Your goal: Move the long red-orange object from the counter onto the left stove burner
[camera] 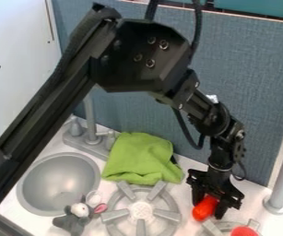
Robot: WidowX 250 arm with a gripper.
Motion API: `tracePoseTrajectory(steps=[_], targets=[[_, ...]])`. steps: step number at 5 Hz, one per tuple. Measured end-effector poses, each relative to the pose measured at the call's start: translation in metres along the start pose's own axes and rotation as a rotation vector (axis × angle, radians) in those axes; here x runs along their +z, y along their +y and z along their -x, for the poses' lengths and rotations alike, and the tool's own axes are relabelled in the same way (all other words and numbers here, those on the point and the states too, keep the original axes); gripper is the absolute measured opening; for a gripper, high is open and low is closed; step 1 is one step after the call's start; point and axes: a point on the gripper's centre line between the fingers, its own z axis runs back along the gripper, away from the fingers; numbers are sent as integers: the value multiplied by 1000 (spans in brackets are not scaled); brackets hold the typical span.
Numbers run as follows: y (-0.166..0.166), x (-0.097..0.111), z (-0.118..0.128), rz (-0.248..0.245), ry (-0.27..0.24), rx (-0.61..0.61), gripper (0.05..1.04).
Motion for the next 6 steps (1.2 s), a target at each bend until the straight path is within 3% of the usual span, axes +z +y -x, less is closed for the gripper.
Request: tracePoseTrajectory(steps=[1,2,3,4,5,6], targets=[[-1,-1,0,6,-11,-2,561],[1,6,7,4,-4,6,561],[10,52,8,-39,-100,60,561],[19,81,36,-53,-137,142,561],[27,85,75,-73,-73,210,561],[33,72,105,-99,13,239,561]])
